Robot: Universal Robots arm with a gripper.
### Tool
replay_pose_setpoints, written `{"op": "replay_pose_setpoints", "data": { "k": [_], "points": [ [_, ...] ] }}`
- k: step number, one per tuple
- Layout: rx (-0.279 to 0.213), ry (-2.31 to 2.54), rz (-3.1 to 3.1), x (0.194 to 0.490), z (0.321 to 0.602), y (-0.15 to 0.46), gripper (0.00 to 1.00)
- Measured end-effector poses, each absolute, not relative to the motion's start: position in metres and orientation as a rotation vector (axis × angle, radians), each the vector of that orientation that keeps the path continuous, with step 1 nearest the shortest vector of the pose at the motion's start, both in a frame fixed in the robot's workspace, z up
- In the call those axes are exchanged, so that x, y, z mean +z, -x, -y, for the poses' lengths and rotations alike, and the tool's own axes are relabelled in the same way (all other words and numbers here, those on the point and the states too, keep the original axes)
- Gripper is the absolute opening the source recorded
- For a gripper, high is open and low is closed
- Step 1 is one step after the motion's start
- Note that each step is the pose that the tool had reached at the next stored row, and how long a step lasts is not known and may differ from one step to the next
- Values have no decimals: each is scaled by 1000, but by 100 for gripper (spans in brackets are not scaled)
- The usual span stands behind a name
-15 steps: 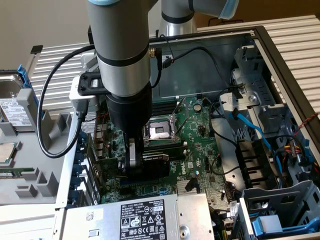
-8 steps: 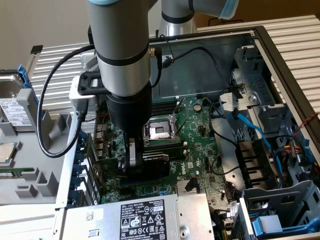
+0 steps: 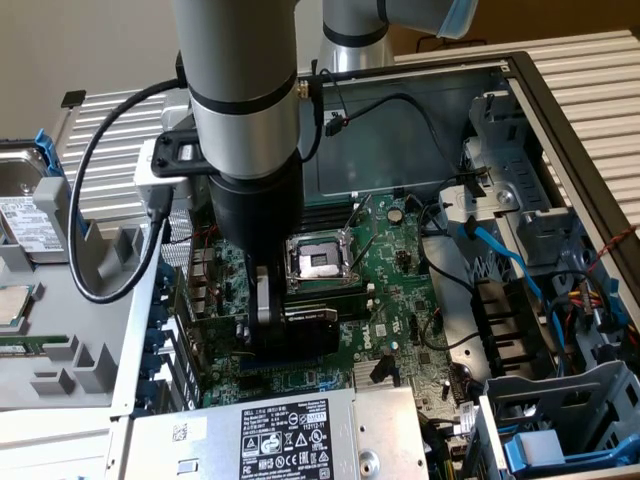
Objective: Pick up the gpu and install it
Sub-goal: 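Insert the gpu into the slot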
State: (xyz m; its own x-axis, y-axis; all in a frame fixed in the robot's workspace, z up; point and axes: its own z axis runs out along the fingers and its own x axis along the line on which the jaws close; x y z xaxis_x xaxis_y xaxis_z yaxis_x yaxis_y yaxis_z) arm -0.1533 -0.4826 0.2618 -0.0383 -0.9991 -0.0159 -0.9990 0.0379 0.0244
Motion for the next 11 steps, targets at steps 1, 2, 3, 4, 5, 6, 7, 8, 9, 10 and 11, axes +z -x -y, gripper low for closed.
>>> {"op": "replay_pose_setpoints", "data": {
  "k": [1,2,3,4,5,6,7,8,9,10,11],
  "points": [
    [-44,-2174,2259,264,483,153,35],
    [-44,-2174,2259,266,483,153,35],
    [-44,-2174,2259,269,483,153,35],
    [-44,-2174,2259,272,483,153,35],
    [-43,-2174,2259,275,483,153,35],
    [-43,-2174,2259,278,483,153,35],
    [-43,-2174,2258,281,483,153,35],
    [-42,-2173,2258,283,483,153,35],
    [-42,-2173,2258,286,483,153,35],
    [-42,-2173,2257,288,483,153,35],
    [-42,-2173,2257,288,483,153,35]
  ]
}}
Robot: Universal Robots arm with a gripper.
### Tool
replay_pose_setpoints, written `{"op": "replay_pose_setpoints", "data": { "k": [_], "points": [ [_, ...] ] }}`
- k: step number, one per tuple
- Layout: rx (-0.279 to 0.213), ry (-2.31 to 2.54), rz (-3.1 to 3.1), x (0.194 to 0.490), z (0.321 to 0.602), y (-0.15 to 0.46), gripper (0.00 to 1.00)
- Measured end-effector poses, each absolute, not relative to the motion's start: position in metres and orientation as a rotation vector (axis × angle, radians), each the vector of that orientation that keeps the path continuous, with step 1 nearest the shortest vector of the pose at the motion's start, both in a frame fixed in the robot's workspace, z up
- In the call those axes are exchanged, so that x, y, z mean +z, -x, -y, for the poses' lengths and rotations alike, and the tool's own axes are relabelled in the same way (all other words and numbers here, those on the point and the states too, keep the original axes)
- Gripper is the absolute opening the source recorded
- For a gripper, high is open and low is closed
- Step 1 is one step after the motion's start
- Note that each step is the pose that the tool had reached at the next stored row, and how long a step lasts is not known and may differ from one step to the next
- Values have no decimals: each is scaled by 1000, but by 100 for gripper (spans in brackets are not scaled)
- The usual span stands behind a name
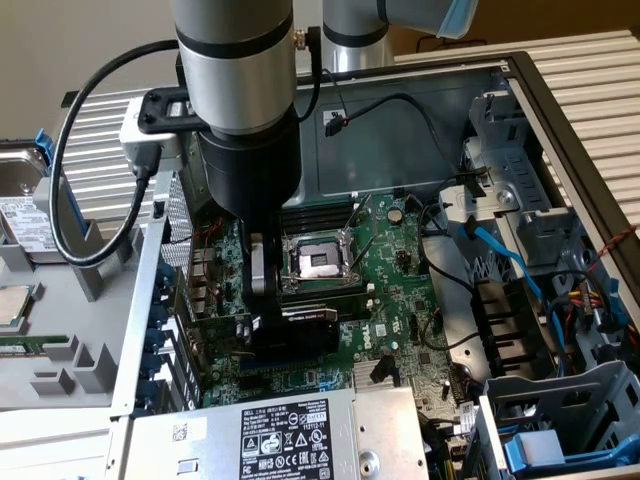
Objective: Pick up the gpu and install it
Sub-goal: 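Insert the gpu into the slot, then press down on the gpu until it lock into place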
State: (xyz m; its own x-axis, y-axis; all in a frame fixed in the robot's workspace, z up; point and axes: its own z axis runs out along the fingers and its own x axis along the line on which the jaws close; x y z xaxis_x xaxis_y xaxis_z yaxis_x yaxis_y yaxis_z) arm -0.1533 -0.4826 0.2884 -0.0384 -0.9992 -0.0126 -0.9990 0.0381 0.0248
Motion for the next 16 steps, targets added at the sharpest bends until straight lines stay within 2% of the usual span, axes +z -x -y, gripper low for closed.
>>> {"op": "replay_pose_setpoints", "data": {
  "k": [13,15,16],
  "points": [
    [-42,-2173,2257,288,483,153,35],
    [-42,-2173,2257,288,483,153,33],
    [-42,-2173,2257,288,483,153,26]
  ]
}}
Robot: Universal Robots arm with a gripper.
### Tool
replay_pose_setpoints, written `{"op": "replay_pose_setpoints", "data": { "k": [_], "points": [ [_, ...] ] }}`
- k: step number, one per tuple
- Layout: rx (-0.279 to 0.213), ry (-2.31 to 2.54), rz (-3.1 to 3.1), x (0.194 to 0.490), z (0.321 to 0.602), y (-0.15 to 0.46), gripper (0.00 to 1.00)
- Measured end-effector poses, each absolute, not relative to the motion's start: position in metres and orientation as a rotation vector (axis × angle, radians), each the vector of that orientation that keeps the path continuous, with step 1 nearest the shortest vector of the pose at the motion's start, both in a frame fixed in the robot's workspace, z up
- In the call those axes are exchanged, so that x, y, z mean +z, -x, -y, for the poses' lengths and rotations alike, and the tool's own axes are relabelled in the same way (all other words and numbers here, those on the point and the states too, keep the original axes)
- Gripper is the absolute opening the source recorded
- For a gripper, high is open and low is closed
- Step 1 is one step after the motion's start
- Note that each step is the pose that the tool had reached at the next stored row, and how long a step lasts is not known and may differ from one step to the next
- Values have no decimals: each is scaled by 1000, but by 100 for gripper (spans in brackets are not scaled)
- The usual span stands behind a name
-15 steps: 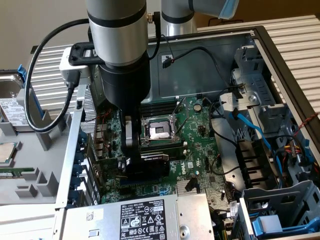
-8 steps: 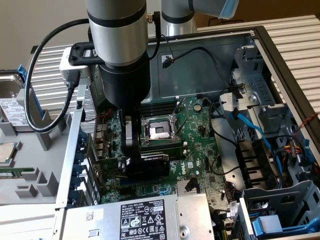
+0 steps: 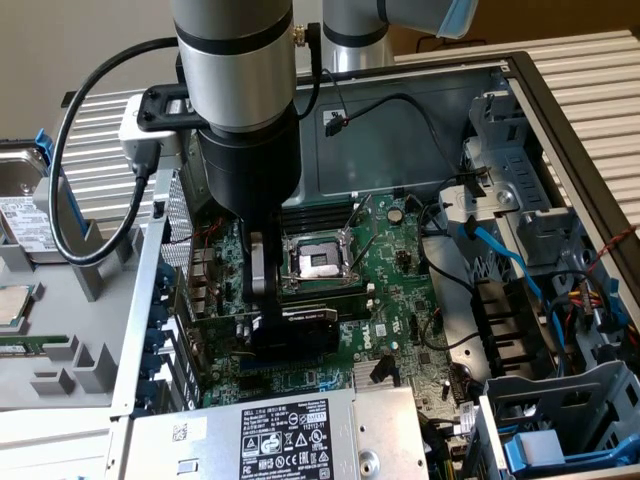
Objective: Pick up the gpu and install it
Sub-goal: 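Press down on the gpu until it lock into place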
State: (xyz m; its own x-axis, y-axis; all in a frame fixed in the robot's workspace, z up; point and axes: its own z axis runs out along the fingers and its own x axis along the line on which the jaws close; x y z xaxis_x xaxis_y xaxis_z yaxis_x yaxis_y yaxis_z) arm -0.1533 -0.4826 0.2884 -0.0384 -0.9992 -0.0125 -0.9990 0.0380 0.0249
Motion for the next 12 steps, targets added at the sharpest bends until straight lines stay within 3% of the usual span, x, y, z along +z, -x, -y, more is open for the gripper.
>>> {"op": "replay_pose_setpoints", "data": {
  "k": [4,12],
  "points": [
    [-42,-2173,2257,288,483,153,11],
    [-42,-2173,2257,288,483,153,11]
  ]
}}
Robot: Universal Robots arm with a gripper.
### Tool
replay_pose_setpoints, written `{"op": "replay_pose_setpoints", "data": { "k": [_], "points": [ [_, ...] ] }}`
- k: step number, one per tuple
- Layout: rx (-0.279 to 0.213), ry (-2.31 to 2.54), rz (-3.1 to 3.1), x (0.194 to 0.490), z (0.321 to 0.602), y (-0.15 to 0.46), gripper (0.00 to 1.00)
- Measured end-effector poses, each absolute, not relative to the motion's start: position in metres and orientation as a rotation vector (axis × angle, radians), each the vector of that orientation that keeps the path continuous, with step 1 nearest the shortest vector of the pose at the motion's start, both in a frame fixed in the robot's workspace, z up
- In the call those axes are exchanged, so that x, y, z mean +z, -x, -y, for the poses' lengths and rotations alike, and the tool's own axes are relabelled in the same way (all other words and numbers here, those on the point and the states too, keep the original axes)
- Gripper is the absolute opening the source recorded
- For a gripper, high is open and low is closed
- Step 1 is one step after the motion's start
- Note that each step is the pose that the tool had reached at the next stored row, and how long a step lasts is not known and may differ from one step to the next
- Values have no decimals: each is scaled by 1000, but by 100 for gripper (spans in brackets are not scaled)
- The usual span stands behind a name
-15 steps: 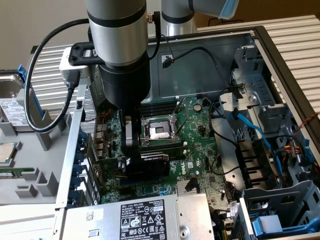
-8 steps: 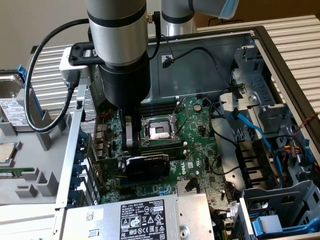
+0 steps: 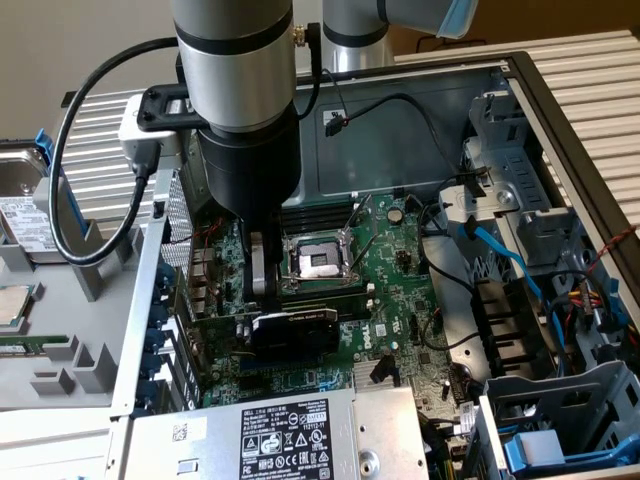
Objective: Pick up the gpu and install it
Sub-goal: 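Press down on the gpu until it lock into place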
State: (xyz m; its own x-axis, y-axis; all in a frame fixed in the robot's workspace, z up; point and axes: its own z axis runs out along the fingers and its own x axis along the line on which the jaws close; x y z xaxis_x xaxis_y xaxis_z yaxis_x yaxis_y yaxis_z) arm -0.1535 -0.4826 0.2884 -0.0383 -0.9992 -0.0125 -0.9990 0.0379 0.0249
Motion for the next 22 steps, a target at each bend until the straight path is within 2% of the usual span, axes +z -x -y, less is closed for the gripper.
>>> {"op": "replay_pose_setpoints", "data": {
  "k": [22],
  "points": [
    [-33,-2176,2262,286,478,171,11]
  ]
}}
